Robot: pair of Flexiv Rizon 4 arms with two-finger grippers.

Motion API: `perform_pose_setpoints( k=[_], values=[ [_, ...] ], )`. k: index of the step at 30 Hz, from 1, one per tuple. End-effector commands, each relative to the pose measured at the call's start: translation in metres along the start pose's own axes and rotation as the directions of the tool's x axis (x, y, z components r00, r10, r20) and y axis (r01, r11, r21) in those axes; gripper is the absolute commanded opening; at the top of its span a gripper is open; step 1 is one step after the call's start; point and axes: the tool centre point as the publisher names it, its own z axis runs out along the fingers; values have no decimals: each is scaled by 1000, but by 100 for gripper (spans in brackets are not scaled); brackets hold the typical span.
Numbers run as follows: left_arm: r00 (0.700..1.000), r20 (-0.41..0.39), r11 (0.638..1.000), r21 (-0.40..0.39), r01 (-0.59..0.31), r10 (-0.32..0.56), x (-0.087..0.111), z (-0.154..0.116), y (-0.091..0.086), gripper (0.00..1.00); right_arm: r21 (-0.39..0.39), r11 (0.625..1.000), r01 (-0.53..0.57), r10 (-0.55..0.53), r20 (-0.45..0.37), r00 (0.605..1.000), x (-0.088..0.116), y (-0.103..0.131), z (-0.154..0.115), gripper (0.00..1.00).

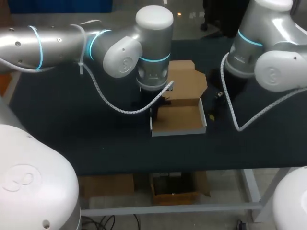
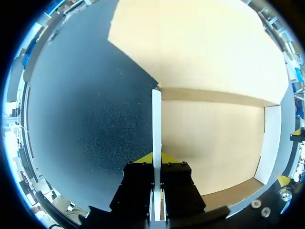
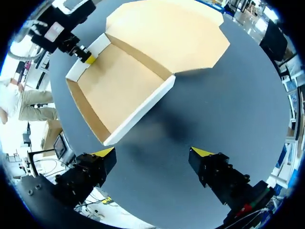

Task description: Assemble the packaging by folding the flat box into shape, placing the metal phone stand inside, and closing the box properly

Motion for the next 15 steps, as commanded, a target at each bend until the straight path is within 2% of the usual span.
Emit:
perform_pose_setpoints(
  k=[1, 6, 13, 15],
  values=[
    [1000, 10, 1000, 1, 2, -2, 0, 0, 1, 0, -182, 976, 117, -129, -56, 990, -2, -25, -16, 100],
    [1000, 12, 1000, 0, 1, -1, 0, 0, 1, 0, -294, 933, 205, -218, -12, 976, 2, -40, -32, 100],
    [1000, 17, 1000, 0, 1, -1, -1, 1, 0, 0, -389, 876, 287, -279, 77, 957, 9, -56, -56, 100],
    [1000, 18, 1000, 0, 2, -2, -1, 1, 0, 0, -398, 870, 291, -273, 102, 957, 11, -60, -62, 100]
  ],
)
